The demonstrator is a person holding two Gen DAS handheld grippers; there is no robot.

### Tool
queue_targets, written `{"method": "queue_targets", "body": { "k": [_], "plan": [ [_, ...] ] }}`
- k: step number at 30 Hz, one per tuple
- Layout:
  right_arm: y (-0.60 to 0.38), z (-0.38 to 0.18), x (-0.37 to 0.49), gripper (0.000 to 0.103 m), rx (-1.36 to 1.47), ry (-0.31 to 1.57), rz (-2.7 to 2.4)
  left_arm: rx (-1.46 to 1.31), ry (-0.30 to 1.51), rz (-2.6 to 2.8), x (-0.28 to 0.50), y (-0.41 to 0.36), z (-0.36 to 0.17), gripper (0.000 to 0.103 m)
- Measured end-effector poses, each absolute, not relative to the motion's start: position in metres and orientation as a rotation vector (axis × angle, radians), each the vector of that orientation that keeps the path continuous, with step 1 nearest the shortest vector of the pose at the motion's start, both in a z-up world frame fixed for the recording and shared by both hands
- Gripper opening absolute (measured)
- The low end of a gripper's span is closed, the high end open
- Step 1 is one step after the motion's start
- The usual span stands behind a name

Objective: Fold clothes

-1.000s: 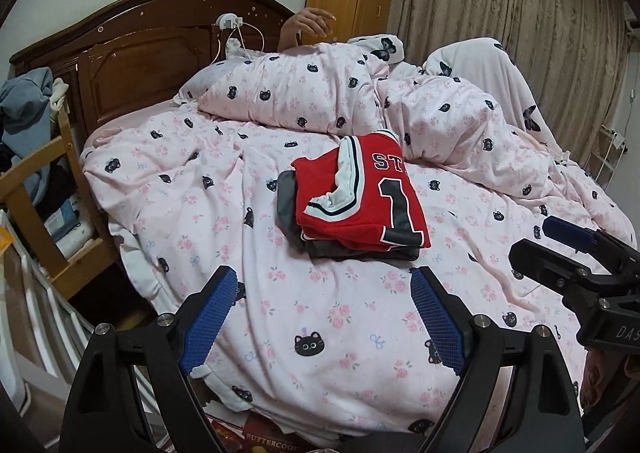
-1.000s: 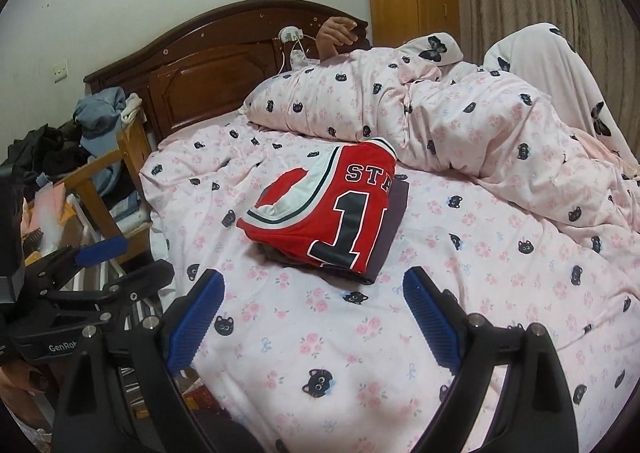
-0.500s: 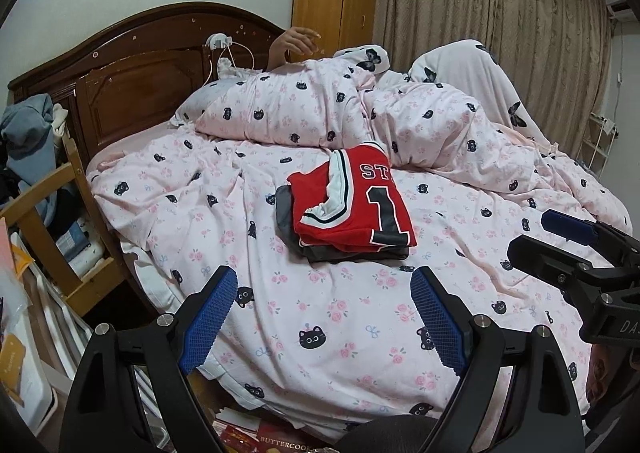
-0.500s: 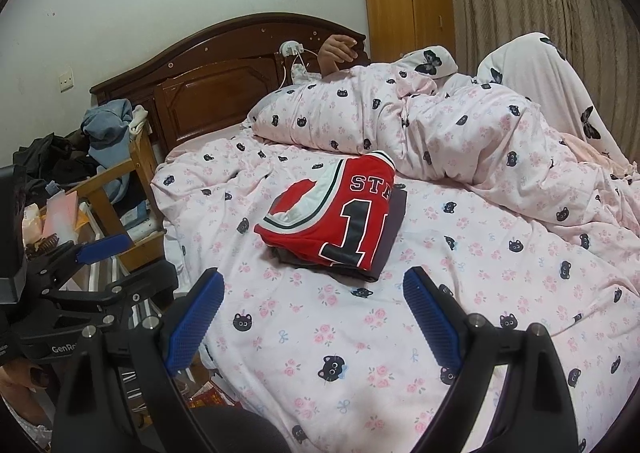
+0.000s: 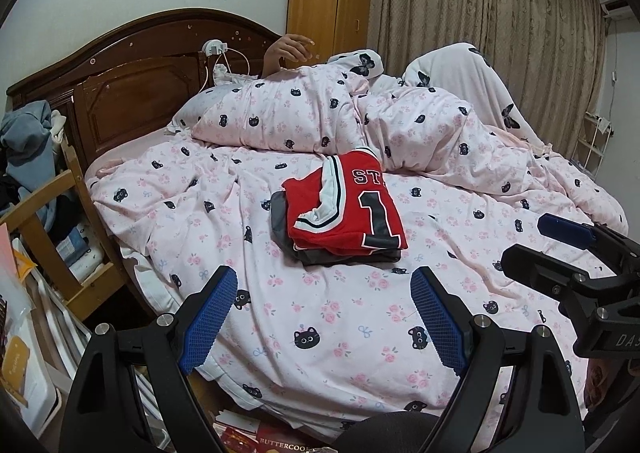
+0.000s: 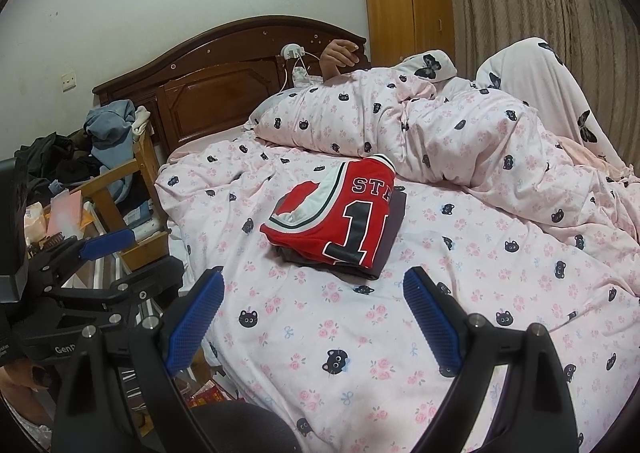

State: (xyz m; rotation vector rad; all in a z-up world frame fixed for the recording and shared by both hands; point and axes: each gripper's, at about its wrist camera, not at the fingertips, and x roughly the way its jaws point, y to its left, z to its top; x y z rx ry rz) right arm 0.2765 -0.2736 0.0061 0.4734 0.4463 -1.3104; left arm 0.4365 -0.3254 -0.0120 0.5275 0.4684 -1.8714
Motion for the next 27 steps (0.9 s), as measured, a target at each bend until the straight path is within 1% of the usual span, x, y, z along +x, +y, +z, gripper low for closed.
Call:
{"method": "queue_targets", "body": {
  "k": [27],
  "plan": [
    [-0.2701, 0.0085, 0.2745, 0.093, 0.484, 0.438, -1.303, 0.529, 0.465, -1.879, 0.4341, -0.3225, -0.0066, 0.086]
  ]
}}
